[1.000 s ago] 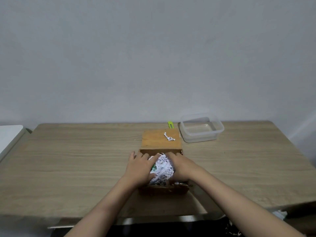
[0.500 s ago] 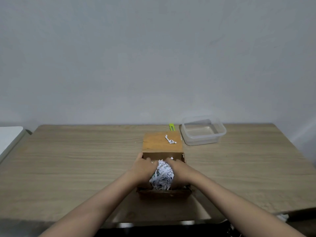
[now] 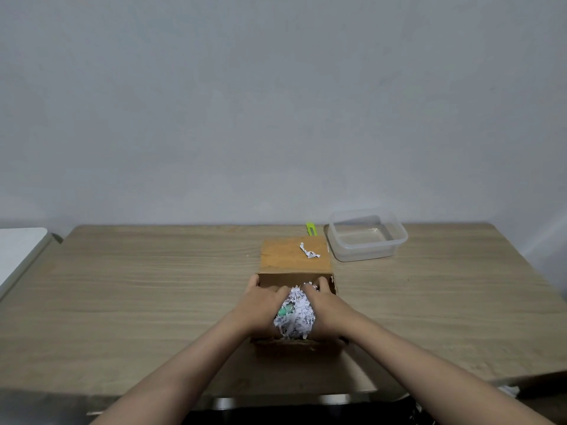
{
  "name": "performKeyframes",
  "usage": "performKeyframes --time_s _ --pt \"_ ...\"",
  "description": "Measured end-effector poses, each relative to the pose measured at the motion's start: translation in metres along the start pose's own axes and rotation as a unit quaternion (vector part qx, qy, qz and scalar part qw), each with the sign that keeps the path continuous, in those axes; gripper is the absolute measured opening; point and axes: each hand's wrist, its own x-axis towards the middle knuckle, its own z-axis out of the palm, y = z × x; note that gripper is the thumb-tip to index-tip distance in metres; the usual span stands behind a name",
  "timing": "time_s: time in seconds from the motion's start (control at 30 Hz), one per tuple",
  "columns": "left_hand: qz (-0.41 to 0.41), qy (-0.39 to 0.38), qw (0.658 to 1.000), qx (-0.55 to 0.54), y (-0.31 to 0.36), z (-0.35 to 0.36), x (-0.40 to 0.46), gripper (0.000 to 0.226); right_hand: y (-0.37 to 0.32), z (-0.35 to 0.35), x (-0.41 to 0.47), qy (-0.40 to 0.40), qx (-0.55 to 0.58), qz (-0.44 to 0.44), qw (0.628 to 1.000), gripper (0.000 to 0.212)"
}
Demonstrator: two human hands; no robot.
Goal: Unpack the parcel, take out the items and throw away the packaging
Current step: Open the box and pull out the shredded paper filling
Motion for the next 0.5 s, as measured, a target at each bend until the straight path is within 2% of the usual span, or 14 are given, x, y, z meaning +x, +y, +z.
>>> performKeyframes --time_s 0.13,0.33,0.43,0.5 --pt "-0.002 -0.012 1.000 0.000 0.002 -0.005 -0.002 0.066 -0.001 0.001 0.004 -0.011 -0.005 0.011 1.000 0.071" --pt "0.003 0.000 0.999 -0.031 0.003 -0.007 -0.003 0.065 0.000 0.003 0.004 0.002 -0.011 0.000 1.000 0.080" --pt "0.003 0.012 0.997 -0.071 0.003 -0.010 -0.005 0.080 0.003 0.007 0.004 0.030 0.007 -0.019 0.999 0.080" --pt "0.002 0.026 0.994 -0.109 0.001 -0.011 -0.007 0.082 0.004 0.006 0.003 0.050 0.041 -0.021 0.998 0.079"
